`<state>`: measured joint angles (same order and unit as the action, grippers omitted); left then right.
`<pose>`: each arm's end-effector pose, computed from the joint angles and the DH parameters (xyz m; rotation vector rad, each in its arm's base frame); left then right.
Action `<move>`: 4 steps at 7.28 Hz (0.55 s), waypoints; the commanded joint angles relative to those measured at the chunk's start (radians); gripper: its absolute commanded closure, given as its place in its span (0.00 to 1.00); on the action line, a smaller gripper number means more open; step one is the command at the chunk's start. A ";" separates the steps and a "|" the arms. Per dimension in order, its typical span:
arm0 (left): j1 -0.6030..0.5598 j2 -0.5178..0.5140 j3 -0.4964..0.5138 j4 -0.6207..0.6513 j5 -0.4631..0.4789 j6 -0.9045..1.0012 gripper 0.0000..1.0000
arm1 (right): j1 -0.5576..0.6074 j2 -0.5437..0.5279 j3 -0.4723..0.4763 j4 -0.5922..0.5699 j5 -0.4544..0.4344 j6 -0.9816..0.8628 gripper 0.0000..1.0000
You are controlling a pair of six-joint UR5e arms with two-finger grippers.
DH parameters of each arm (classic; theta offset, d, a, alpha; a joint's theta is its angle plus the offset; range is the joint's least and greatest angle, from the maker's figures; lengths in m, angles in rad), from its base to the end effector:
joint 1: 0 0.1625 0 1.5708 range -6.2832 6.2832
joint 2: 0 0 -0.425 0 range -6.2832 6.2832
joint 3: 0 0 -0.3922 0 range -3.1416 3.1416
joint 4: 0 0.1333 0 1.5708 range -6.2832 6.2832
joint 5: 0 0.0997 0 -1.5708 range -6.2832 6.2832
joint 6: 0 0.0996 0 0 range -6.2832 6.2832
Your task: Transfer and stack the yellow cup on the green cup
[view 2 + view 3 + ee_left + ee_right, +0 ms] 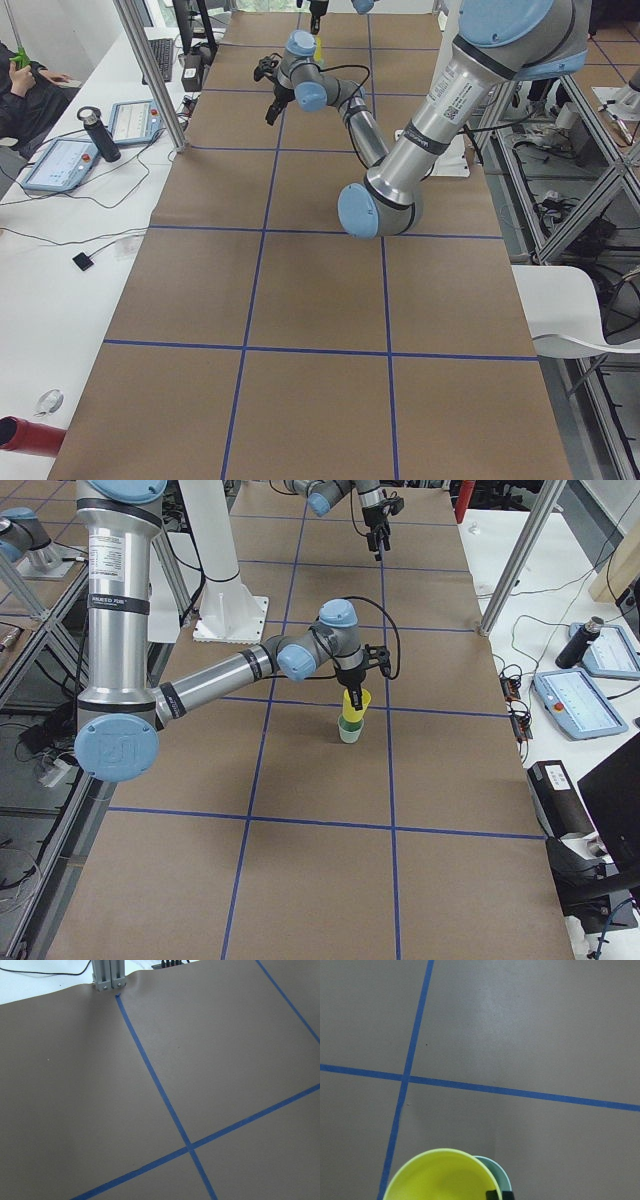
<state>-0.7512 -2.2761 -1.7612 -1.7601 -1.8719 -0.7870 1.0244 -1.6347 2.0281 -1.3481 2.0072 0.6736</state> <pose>0.4052 -0.5204 0.1362 0.5528 0.9632 0.1925 -0.1656 -0.4478 0.4523 0.2546 -0.6929 -0.0130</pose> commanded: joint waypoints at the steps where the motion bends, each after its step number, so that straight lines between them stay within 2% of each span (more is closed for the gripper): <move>1: 0.000 0.000 0.003 0.001 0.000 0.000 0.00 | 0.000 -0.001 -0.020 0.001 0.024 0.000 1.00; 4: 0.000 0.000 0.003 0.001 0.000 0.000 0.00 | 0.000 -0.002 -0.035 0.000 0.027 0.000 1.00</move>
<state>-0.7517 -2.2764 -1.7581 -1.7595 -1.8715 -0.7869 1.0246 -1.6365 1.9972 -1.3472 2.0328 0.6734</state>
